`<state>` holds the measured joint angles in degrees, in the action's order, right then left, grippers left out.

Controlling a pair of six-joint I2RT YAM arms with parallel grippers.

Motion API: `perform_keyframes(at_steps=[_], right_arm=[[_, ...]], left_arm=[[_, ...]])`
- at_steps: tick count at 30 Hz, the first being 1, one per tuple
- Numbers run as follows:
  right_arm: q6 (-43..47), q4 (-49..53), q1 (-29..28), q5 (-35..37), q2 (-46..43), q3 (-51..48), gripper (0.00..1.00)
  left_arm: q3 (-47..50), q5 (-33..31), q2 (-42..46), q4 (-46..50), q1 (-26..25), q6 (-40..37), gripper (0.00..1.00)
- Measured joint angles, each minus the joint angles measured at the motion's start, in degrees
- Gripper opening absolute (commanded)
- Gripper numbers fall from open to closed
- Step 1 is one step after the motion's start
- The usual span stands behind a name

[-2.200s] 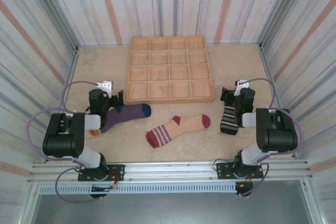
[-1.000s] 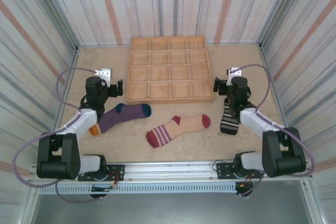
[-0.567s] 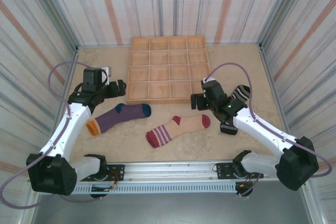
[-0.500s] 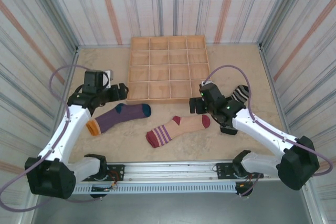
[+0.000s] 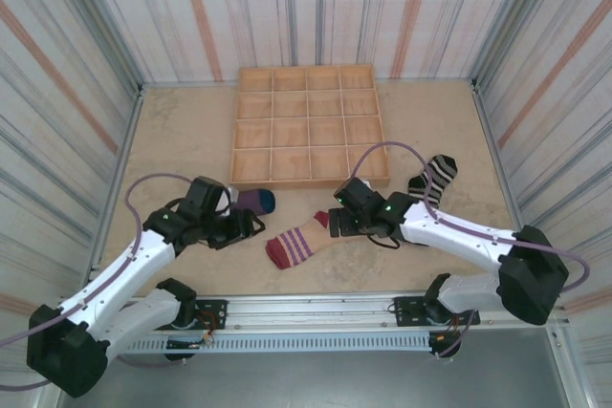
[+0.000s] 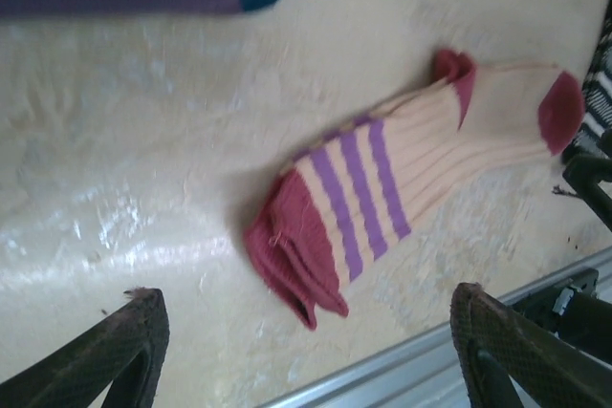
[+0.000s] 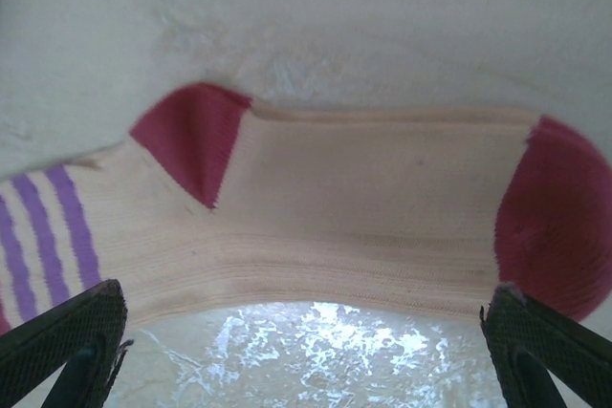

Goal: Roll the socks

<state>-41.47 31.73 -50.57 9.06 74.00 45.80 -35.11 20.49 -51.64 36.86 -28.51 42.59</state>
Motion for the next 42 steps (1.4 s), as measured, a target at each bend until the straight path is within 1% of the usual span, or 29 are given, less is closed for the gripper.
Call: perform_keyframes(at_steps=[9,14,19,24,29,33,37,39,41,42], right_arm=[[0.13,-6.05,1.4,-2.89,9.16,-0.22,0.96],[2.43,-10.84,5.22,-6.21,10.62,-1.25,0.96],[6.6,-13.42,8.72,-7.45,11.98,-1.25,0.96],[10.78,-14.86,8.79,-7.43,11.32,-1.25,0.96],[12.22,-15.61,5.35,-7.1,5.35,-2.49,0.96],[12.17,-15.69,1.9,-5.68,1.86,-3.58,0.96],[12.09,-15.65,-3.63,-2.84,0.74,-4.96,0.95],[12.0,-15.72,-6.84,-1.05,0.74,-5.46,0.94],[12.0,-15.93,-9.97,1.01,0.74,-5.99,0.94],[12.0,-15.93,-11.69,2.08,0.76,-6.25,0.94]], left_arm=[[8.33,3.89,-0.44,-8.61,-1.55,9.09,0.76],[12.7,4.59,-2.58,-14.82,-2.73,13.38,0.73],[13.57,4.57,-4.83,-19.37,-4.22,16.35,0.7],[15.67,4.55,-8.46,-25.9,-6.12,19.41,0.67],[15.76,3.63,-10.19,-29.24,-7.15,21.29,0.59],[15.74,2.93,-11.08,-29.68,-7.23,21.79,0.5],[15.74,2.38,-12.2,-30.58,-7.23,21.99,0.41],[15.74,2.19,-12.68,-30.97,-7.23,21.99,0.38],[15.74,1.97,-12.92,-31.12,-7.23,21.99,0.32],[15.74,1.84,-13.03,-31.17,-7.23,22.16,0.27]])
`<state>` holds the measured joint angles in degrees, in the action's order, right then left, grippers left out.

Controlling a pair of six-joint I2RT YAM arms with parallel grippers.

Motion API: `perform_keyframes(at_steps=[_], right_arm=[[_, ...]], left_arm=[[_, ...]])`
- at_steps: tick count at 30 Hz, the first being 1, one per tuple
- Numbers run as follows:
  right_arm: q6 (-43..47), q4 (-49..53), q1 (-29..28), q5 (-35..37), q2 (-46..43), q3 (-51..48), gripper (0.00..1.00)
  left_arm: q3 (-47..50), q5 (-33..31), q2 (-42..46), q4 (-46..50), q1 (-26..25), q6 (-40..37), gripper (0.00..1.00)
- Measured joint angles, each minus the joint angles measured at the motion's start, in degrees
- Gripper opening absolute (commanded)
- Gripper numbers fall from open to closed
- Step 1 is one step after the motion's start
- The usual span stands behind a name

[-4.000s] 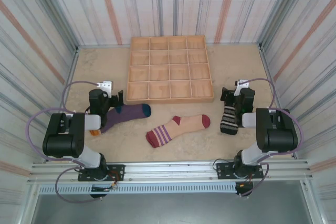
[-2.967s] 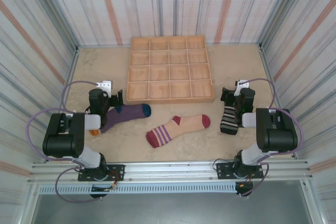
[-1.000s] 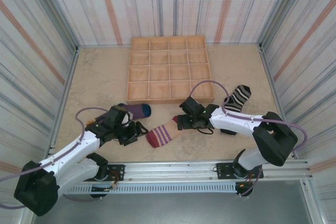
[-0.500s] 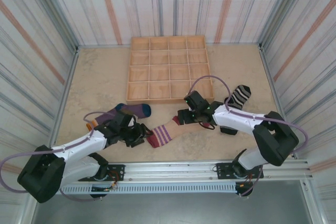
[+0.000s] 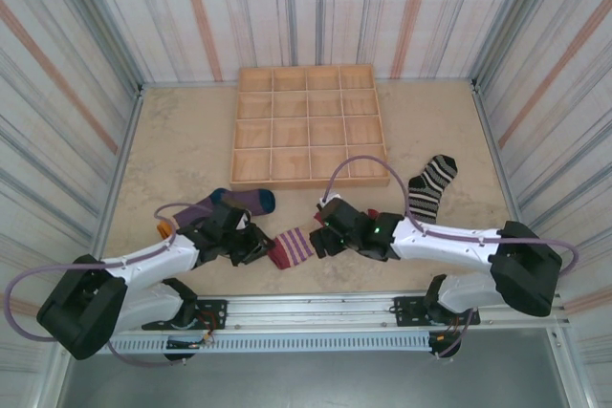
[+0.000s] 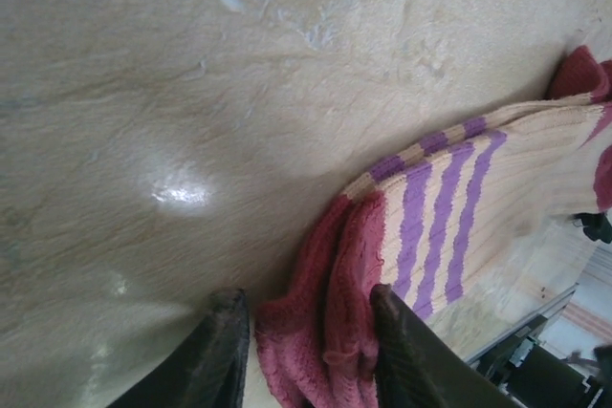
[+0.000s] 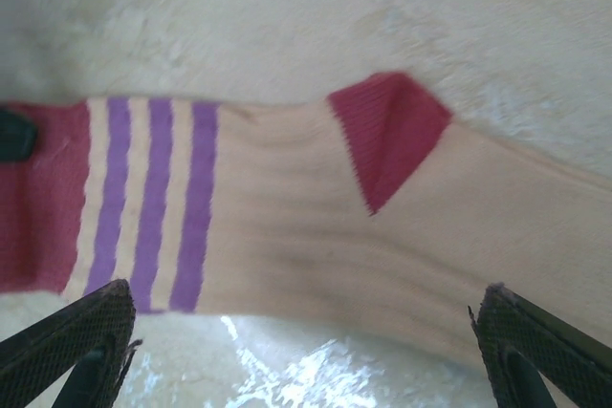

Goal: Roll the socks

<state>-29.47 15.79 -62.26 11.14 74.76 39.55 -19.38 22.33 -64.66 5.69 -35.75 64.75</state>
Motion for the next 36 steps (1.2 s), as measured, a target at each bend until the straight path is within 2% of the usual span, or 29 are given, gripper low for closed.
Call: perform_keyframes(at_steps=[4,9,15,18,24,33,36], right_arm=[[-0.24,-0.68,-6.62,4.94,0.9,-0.42,0.96],[-1.77,-1.2,-15.08,12.85,4.72,-0.02,0.97],[-2.01,-1.88,-25.09,23.02,10.1,2.84,0.93],[-2.01,-2.71,-28.7,28.11,12.81,4.83,0.84],[0.48,-6.32,-32.3,31.36,15.96,5.33,0.69],[6.88,-12.44,-33.38,29.33,20.59,7.34,0.63],[7.93,-13.88,-33.35,29.4,22.67,9.16,0.58]], left_arm=[[0.02,-0.98,-0.07,0.22,0.0,-0.33,0.15],[0.02,-1.81,0.68,0.96,-1.44,-0.17,0.04],[0.0,-2.49,2.91,4.15,-4.52,1.57,0.0],[-0.42,-2.67,3.3,6.75,-5.35,1.73,0.0],[-2.51,-2.56,3.26,9.73,-5.6,1.7,0.0],[-6.12,-1.9,0.63,12.7,-5.6,1.05,0.0],[-6.12,-1.14,-0.72,12.68,-5.6,1.05,0.0]])
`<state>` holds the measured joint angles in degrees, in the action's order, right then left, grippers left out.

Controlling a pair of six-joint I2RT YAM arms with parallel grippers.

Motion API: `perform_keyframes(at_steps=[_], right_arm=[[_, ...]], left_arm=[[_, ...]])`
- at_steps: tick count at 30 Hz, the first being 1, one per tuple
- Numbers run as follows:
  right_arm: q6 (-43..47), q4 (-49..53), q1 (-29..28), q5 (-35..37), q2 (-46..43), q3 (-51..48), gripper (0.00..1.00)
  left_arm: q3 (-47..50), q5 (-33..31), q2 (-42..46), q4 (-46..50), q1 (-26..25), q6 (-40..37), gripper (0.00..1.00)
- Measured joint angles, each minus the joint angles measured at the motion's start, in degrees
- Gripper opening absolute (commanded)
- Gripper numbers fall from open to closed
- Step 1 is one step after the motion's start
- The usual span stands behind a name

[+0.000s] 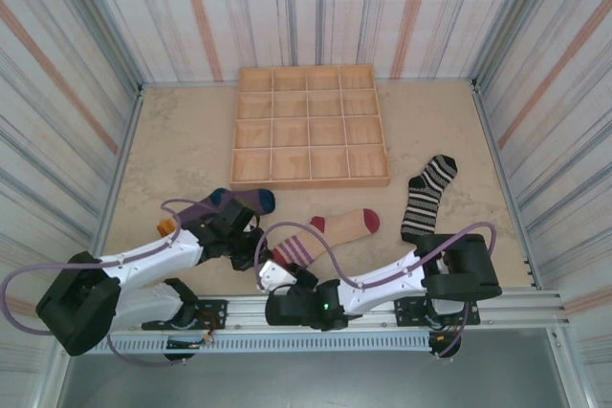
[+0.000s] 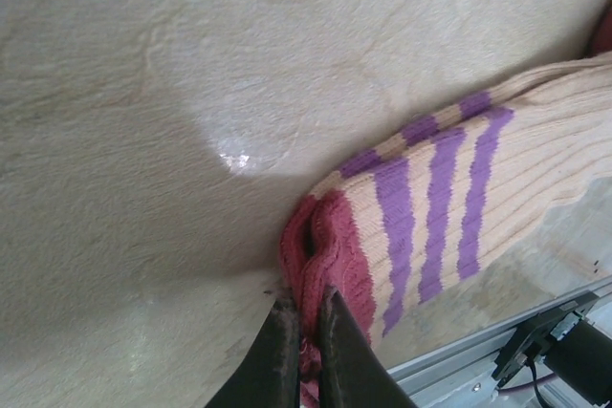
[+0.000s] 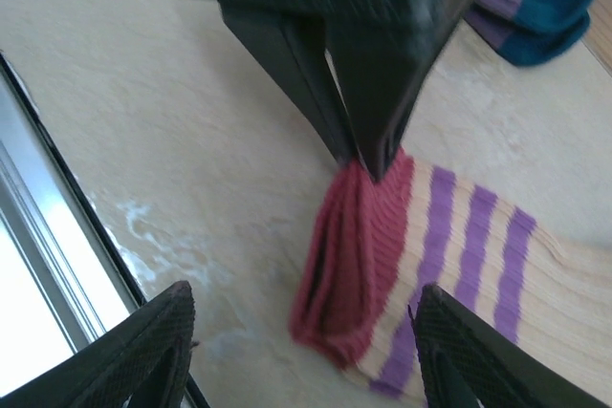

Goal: Roll the socks

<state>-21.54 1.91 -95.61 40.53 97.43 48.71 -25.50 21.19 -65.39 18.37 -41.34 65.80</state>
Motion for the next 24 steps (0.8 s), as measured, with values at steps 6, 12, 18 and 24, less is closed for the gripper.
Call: perform_keyframes(at_steps=[6,12,18,24], right_arm=[[0.24,-1.7,1.57,0.2,3.56,1.44,0.53],[0.13,-1.55,2.21,2.71,6.05,1.79,0.55],[-0.66,-1.31,2.1,4.35,7.65,3.15,0.38],[-2.01,-0.33,2.34,4.7,8.9,4.11,0.04]], left_arm=[[0.0,0.44,-0.72,0.02,0.0,0.0,0.0],[-0.28,0.46,-0.74,0.35,0.02,-0.44,0.0],[-0.44,0.87,-0.72,0.94,0.02,-1.05,0.0],[-0.44,0.9,-0.72,1.11,0.02,-1.09,0.01]])
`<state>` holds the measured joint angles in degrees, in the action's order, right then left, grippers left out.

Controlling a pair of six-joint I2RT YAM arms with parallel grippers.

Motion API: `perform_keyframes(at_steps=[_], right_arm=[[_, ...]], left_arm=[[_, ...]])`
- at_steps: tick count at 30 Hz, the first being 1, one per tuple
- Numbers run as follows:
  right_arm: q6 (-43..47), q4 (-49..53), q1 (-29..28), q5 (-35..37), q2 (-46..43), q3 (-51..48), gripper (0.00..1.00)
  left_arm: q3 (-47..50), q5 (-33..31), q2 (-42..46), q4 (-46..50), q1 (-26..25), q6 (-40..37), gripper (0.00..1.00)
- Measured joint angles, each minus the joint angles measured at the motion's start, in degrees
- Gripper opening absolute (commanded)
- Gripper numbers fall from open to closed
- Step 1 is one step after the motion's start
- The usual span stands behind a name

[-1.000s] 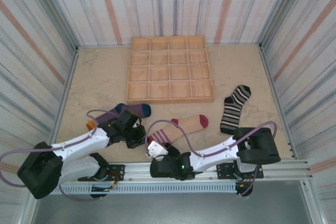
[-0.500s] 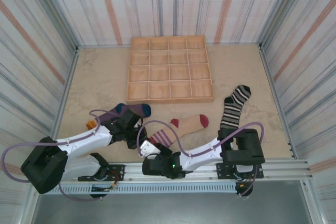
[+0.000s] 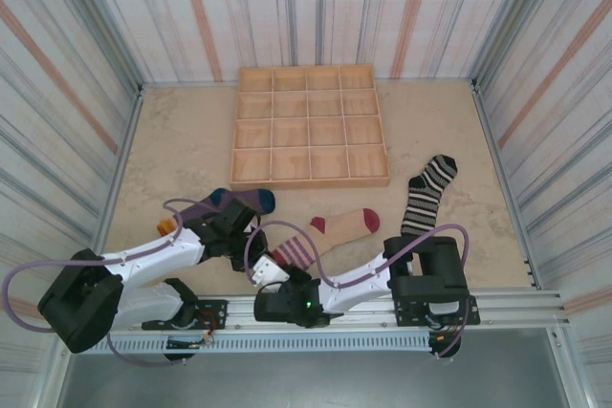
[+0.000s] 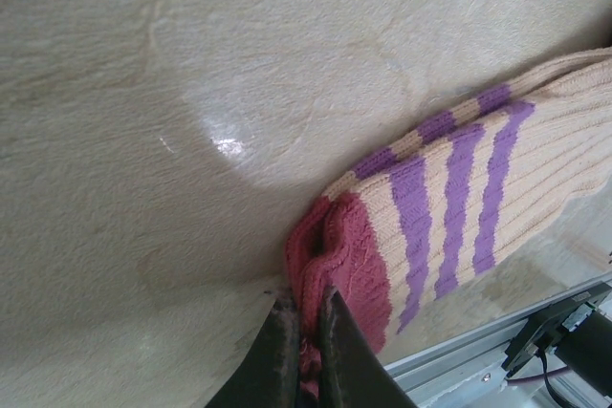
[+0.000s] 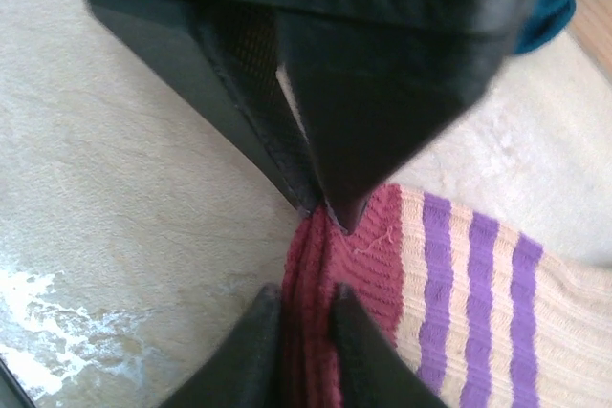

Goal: Roll the socks

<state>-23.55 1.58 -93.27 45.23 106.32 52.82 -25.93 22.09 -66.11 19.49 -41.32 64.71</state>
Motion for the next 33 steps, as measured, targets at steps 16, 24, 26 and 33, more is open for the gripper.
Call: perform_keyframes(at_steps=[16,24,26,33], right_arm=[[-6.49,-6.45,5.46,-9.49,-5.57,-7.98,0.0],[-10.69,-18.49,12.46,-23.76,-11.13,-16.39,0.0],[-12.15,-21.33,14.47,-27.36,-12.39,-18.58,0.0],[-17.16,-24.72,19.5,-35.82,-17.22,-23.76,0.0]], left_arm=[[-0.85,-0.68,8.17,2.64,3.63,-1.62,0.66],[0.13,-0.76,11.58,2.75,4.44,-1.42,0.65],[0.37,-0.83,11.76,2.8,4.44,-1.42,0.64],[0.44,-0.94,11.69,2.14,4.42,-1.42,0.62]])
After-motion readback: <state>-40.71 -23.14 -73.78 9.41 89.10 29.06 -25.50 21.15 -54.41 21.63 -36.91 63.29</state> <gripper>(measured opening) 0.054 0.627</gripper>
